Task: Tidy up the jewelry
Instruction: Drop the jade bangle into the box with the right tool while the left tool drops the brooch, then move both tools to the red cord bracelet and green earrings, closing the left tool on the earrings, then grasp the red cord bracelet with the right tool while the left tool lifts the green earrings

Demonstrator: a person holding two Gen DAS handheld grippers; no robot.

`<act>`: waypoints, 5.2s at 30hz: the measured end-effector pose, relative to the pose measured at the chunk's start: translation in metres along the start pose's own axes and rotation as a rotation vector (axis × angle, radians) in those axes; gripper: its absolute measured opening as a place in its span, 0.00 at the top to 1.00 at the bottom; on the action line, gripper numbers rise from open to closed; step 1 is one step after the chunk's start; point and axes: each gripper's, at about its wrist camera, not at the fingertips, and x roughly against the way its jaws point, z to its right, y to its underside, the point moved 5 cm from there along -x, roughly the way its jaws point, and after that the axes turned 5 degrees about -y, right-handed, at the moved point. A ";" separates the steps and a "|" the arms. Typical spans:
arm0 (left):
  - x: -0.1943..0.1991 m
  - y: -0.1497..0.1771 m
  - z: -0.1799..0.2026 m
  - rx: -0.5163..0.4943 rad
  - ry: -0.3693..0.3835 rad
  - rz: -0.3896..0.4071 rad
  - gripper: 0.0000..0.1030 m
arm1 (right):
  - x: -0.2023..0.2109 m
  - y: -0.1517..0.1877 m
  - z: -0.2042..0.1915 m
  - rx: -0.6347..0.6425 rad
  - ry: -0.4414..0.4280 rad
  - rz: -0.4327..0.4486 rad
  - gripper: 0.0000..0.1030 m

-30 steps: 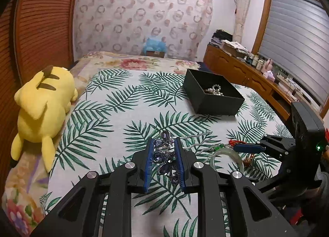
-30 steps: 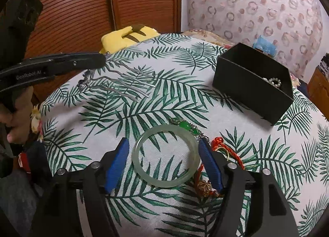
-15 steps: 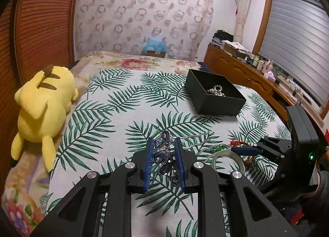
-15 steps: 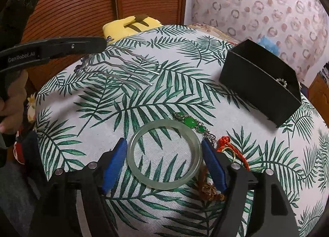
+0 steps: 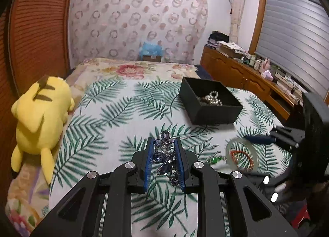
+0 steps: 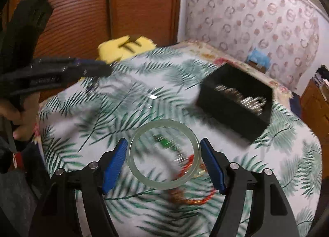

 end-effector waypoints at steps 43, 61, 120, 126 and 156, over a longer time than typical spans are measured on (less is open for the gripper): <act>-0.092 -0.107 0.085 -0.125 0.033 0.053 0.82 | 0.019 -0.019 0.150 -0.193 0.159 0.131 0.27; -0.120 -0.096 0.115 -0.182 0.036 0.003 0.65 | 0.035 0.030 0.130 -0.258 0.123 0.126 0.27; -0.101 0.022 0.059 -0.335 0.083 -0.269 0.07 | 0.057 0.029 0.071 -0.120 0.083 0.132 0.98; -0.078 0.025 0.078 -0.379 0.126 -0.232 0.21 | 0.058 0.039 0.075 -0.139 0.099 0.121 0.98; -0.056 0.002 0.095 -0.320 0.174 -0.130 1.00 | 0.052 0.042 0.071 -0.144 0.092 0.124 0.98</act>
